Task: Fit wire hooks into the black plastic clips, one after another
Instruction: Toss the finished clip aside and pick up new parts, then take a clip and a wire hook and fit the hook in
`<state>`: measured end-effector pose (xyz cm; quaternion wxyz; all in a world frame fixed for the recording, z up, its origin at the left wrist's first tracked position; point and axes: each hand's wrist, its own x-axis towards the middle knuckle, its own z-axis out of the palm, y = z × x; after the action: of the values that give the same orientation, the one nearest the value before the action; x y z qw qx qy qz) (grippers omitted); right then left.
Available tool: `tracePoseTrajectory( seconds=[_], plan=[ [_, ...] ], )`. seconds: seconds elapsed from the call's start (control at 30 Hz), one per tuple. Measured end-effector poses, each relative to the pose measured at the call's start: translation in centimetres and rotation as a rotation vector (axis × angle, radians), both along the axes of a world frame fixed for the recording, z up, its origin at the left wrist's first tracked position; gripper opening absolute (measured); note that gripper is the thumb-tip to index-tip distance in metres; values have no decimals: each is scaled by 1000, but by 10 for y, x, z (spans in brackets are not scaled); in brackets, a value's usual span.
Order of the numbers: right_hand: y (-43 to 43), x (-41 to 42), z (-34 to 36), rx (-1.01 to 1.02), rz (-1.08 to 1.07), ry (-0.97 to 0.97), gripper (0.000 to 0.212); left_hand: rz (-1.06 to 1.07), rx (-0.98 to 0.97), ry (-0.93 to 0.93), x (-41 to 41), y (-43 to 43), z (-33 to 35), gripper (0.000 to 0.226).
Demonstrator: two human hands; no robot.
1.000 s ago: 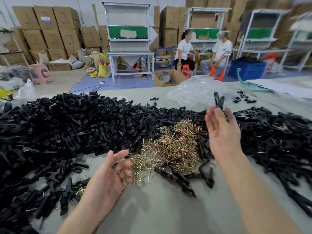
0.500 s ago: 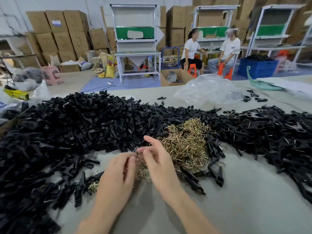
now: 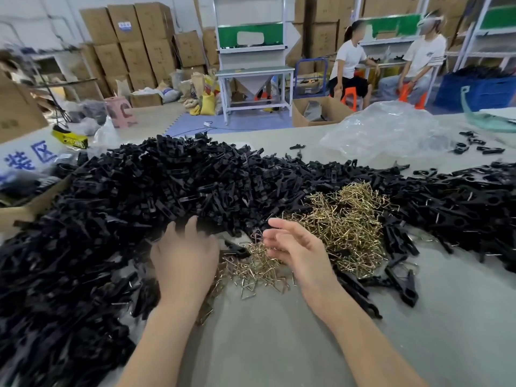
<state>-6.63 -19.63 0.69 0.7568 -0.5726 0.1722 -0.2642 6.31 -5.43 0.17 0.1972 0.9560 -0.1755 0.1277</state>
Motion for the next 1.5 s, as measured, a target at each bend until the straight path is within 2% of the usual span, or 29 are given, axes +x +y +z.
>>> tracePoseTrajectory(
  seconds=[0.1, 0.27, 0.33, 0.43, 0.57, 0.7, 0.8, 0.87, 1.0, 1.13, 1.27, 1.5],
  plan=[
    [-3, 2, -1, 123, 8, -37, 26, -44, 119, -31, 15, -15, 2, 74],
    [-5, 4, -2, 124, 17, -50, 28, -82, 186, 53, 32, -51, 9, 99],
    [-5, 3, -1, 136, 28, -46, 27, -76, 157, 63, 36, -60, 14, 87],
    [-5, 2, 0, 155, 23, -43, 27, -162, 106, 5, 33, -62, 16, 52],
    [-5, 2, 1, 147, 14, -43, 27, -359, 65, -46, 24, -50, 13, 38],
    [-3, 3, 0, 82, 17, -9, 28, -311, -221, 43, 22, -31, 20, 21],
    [-1, 2, 1, 22, 22, 22, 28, -252, -452, 17, 8, -14, 18, 19],
    [0, 1, 2, 19, 21, 29, 28, -234, -536, 11, -6, -5, 10, 19],
    [-2, 0, 3, 74, 3, -3, 30, -200, -464, -33, -15, 4, -3, 20],
    [-2, 2, 3, 88, -1, -16, 32, -174, -430, -122, -10, 6, 2, 31],
    [-3, 3, 0, 89, 2, -33, 34, -82, -277, -296, -6, 7, -1, 27],
    [-5, 4, -1, 86, 10, -30, 31, -101, -303, -355, -6, 4, -4, 25]
  ],
)
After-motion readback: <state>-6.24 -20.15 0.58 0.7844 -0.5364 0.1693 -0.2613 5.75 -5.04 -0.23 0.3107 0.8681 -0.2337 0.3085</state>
